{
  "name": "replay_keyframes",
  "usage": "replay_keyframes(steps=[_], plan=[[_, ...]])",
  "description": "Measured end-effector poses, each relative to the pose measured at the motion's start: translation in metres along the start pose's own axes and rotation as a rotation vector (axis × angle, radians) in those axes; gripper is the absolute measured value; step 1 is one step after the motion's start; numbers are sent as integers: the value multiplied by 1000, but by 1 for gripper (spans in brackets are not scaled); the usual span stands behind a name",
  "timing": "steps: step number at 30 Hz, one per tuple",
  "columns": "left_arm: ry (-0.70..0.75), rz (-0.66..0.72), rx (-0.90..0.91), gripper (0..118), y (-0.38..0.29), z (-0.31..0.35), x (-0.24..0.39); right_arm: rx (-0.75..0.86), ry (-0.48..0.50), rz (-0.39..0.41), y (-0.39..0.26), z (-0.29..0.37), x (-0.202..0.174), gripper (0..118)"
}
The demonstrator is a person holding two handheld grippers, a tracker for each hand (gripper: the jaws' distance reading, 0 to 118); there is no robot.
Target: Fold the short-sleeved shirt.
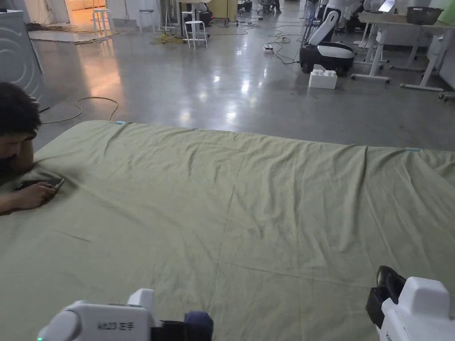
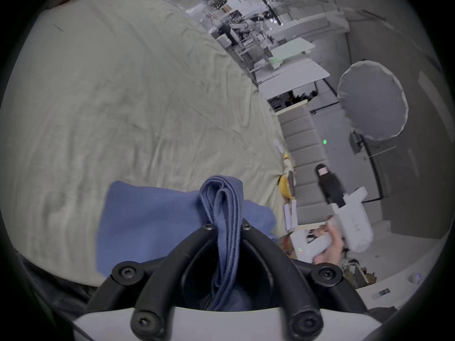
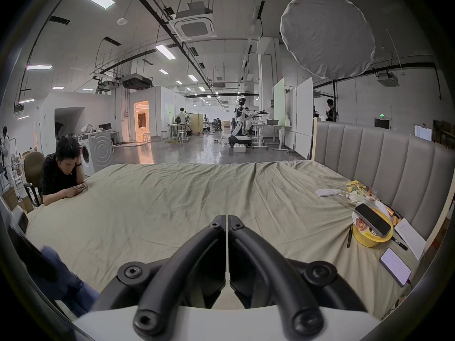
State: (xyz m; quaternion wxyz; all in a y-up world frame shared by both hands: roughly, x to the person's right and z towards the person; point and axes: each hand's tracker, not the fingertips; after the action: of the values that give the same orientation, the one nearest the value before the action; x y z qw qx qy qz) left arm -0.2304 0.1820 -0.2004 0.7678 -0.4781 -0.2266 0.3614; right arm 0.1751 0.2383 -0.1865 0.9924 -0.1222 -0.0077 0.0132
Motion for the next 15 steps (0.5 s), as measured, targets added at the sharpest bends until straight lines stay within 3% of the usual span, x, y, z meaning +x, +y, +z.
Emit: replay_keyframes(steps=[9,15], plan=[[314,-83,-130,10,-36,-102,3,-11,-41,-9,-4,5,21,2],[316,-80,-85,14,-41,-108,7,-20,-51,-8,-7,5,26,2]])
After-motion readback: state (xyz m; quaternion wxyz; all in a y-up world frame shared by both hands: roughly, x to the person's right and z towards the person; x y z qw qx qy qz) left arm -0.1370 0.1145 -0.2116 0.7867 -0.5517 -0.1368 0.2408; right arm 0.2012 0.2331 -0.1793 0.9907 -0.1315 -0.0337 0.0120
